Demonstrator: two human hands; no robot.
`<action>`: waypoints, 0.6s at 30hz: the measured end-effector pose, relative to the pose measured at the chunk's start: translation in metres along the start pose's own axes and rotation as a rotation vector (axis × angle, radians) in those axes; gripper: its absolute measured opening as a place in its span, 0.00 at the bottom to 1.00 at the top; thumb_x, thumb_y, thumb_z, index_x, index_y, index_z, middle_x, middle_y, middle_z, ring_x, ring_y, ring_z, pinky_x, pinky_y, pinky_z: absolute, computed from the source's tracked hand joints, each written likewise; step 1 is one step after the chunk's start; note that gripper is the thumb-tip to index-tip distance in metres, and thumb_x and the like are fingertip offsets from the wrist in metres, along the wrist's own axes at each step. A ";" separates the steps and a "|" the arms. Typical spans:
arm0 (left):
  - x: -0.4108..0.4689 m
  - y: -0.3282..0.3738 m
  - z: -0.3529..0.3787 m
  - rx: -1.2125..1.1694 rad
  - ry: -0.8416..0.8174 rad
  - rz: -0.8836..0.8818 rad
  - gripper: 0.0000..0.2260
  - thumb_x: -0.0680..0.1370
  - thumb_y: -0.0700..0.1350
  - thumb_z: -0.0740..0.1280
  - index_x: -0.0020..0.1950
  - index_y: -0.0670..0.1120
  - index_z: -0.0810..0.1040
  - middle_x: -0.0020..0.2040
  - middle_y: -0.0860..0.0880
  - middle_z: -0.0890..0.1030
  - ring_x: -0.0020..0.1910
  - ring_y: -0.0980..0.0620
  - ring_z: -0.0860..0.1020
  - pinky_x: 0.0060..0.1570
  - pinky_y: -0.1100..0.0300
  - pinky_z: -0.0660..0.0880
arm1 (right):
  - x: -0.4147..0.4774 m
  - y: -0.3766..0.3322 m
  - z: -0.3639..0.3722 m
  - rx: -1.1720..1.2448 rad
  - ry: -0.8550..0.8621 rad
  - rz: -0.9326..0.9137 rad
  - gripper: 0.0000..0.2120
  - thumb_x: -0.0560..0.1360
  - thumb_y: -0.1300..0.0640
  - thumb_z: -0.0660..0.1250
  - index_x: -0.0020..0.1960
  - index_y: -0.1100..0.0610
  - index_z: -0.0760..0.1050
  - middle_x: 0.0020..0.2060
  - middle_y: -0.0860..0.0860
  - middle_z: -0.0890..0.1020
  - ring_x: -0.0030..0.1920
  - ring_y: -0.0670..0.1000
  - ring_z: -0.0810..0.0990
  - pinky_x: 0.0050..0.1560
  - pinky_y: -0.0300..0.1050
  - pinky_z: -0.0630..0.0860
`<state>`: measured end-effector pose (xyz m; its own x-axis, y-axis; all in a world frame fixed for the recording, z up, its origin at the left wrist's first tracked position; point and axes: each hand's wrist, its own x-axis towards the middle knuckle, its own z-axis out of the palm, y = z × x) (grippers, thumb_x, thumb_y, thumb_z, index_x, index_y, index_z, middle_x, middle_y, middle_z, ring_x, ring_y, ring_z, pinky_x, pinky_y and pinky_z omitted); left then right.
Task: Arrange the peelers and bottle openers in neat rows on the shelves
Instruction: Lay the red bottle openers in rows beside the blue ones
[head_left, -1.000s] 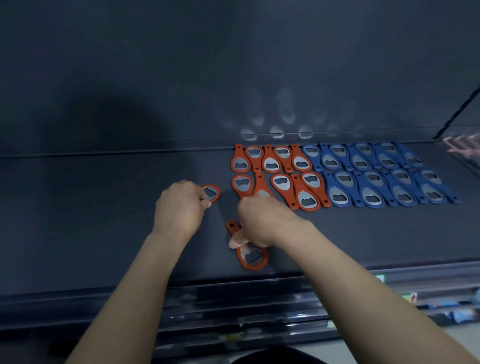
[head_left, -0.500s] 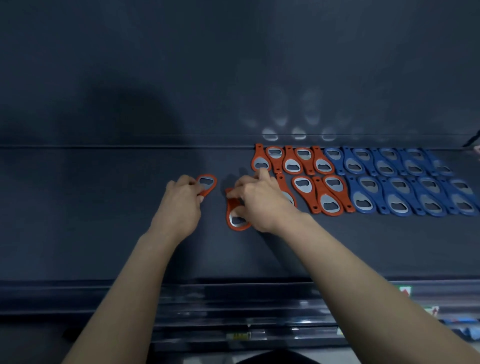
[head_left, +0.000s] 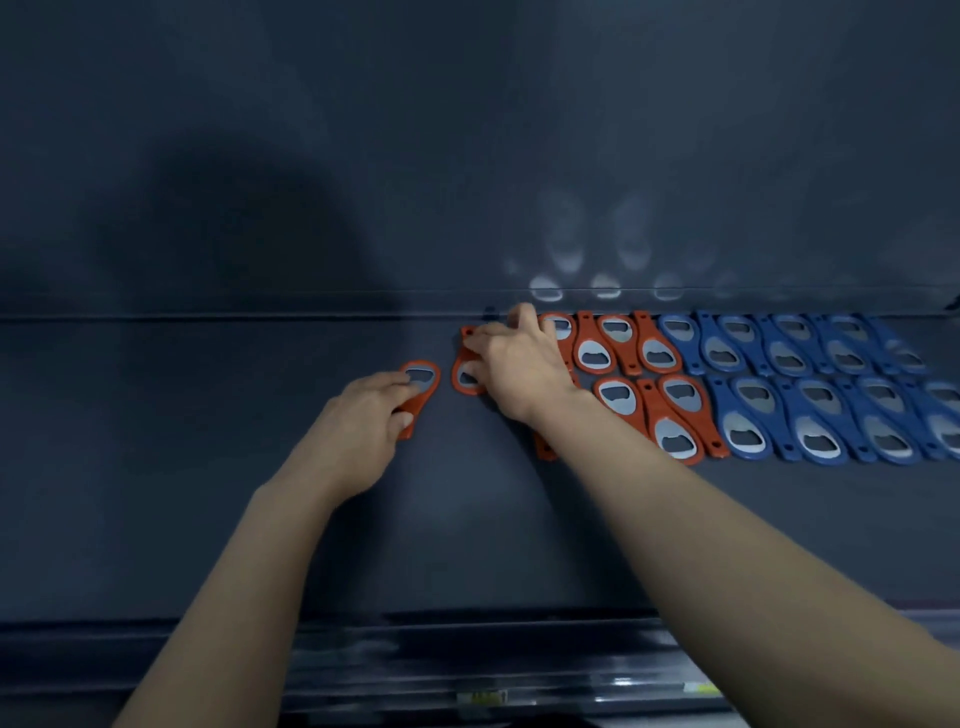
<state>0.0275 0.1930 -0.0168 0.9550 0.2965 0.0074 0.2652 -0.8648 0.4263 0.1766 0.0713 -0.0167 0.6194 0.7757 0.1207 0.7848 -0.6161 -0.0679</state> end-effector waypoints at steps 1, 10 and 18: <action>0.000 0.000 -0.001 -0.002 -0.005 0.008 0.19 0.80 0.40 0.60 0.71 0.48 0.69 0.72 0.52 0.66 0.71 0.51 0.61 0.71 0.58 0.56 | 0.005 0.003 -0.001 0.016 -0.005 0.008 0.14 0.78 0.49 0.59 0.58 0.53 0.76 0.60 0.47 0.76 0.61 0.57 0.62 0.57 0.51 0.60; -0.001 0.010 0.002 -0.098 -0.014 0.089 0.15 0.77 0.44 0.66 0.64 0.50 0.76 0.61 0.58 0.72 0.62 0.59 0.65 0.62 0.68 0.58 | 0.030 0.030 -0.004 0.162 -0.076 0.041 0.16 0.76 0.47 0.64 0.62 0.48 0.76 0.61 0.48 0.77 0.60 0.56 0.63 0.58 0.47 0.59; 0.004 0.017 0.007 -0.109 -0.003 0.083 0.15 0.76 0.48 0.67 0.62 0.52 0.77 0.56 0.61 0.72 0.57 0.63 0.65 0.59 0.67 0.58 | 0.029 0.039 -0.012 0.283 -0.102 0.025 0.14 0.75 0.46 0.65 0.59 0.47 0.78 0.58 0.51 0.78 0.62 0.54 0.62 0.57 0.47 0.57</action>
<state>0.0364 0.1767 -0.0155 0.9735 0.2247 0.0437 0.1699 -0.8372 0.5198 0.2249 0.0679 -0.0042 0.6264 0.7793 0.0164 0.7352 -0.5837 -0.3447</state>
